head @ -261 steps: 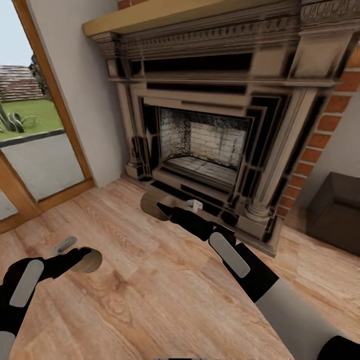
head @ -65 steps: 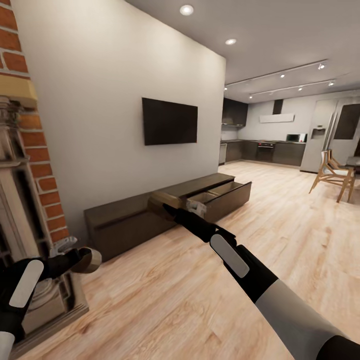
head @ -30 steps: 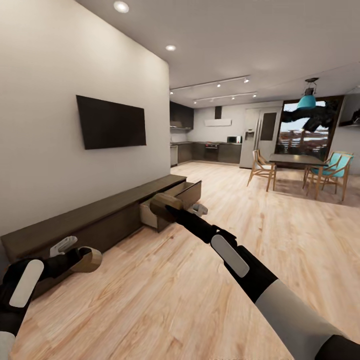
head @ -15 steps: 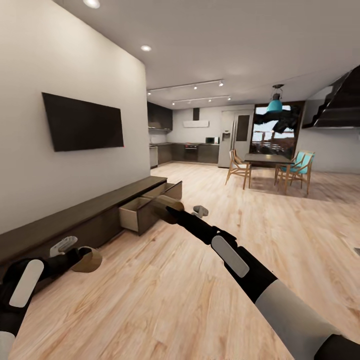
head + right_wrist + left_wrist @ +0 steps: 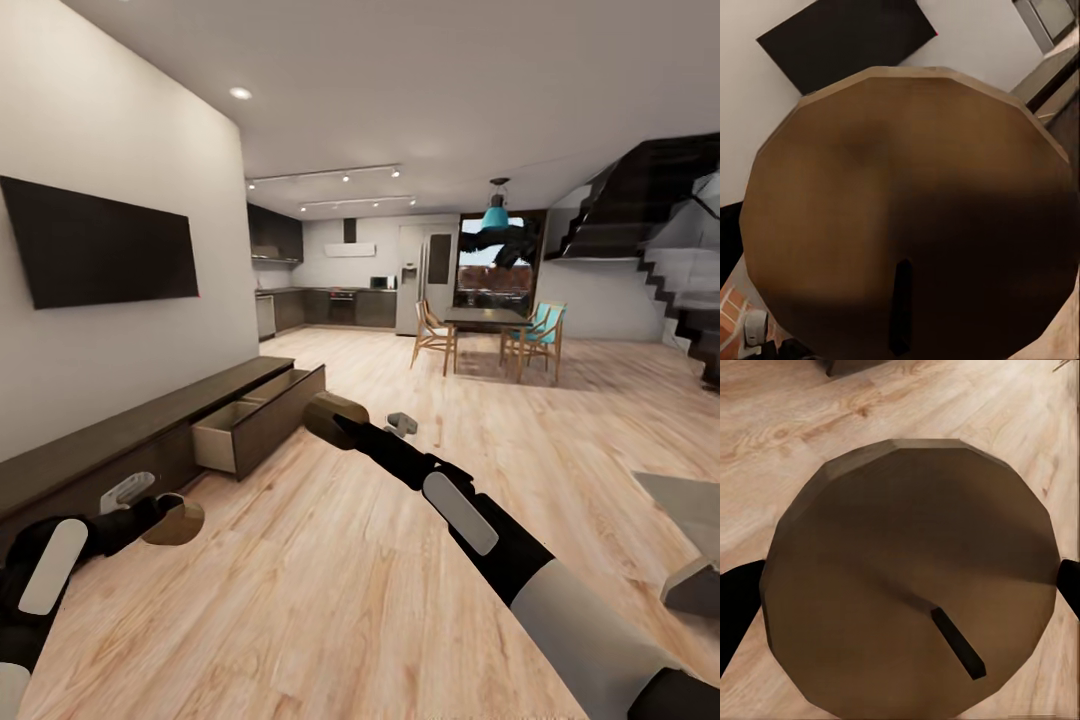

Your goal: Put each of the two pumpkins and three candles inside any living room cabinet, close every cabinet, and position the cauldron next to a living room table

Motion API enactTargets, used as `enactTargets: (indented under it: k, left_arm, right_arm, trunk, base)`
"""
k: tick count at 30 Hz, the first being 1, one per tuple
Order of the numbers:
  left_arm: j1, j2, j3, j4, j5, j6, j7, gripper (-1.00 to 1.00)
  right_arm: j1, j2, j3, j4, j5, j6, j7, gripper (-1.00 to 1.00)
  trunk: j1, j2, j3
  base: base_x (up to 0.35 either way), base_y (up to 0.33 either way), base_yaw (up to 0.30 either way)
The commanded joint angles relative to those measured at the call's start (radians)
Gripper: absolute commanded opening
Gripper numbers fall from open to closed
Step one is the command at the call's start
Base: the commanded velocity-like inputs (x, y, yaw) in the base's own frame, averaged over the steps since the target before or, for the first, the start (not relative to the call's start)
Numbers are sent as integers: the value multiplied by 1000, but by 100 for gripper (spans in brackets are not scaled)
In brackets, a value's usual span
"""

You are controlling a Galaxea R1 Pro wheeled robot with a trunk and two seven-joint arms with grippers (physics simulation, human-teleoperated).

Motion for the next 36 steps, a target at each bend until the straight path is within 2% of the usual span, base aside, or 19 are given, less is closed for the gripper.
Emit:
enactTargets:
  k: [1,8,15,21,36]
  left_arm:
    - [0,0,1,-2,14,3,9,-100]
    - [0,0,1,-2,14,3,9,-100]
    - [0,0,1,-2,13,3,10,-100]
    - [0,0,1,-1,13,3,10,-100]
    - [0,0,-1,0,13,3,11,-100]
  right_arm:
    - [-1,-1,1,0,-9,1,1,-100]
    - [-1,-1,1,0,-9,1,1,-100]
    - [-1,-1,1,0,-9,0,1,-100]
    - [-1,0,1,0,-10,-23,0,-100]
    - [-1,0,1,1,-16,-26,-1,-100]
  trunk:
    - [0,-1,-1]
    - [0,-1,2]
    - [0,-1,4]
    - [0,-1,4]
    - [0,-1,3]
  base:
    - [0,0,-279]
    - [46,0,-279]
    - [270,0,-260]
    - [333,0,-37]
    - [337,0,-1]
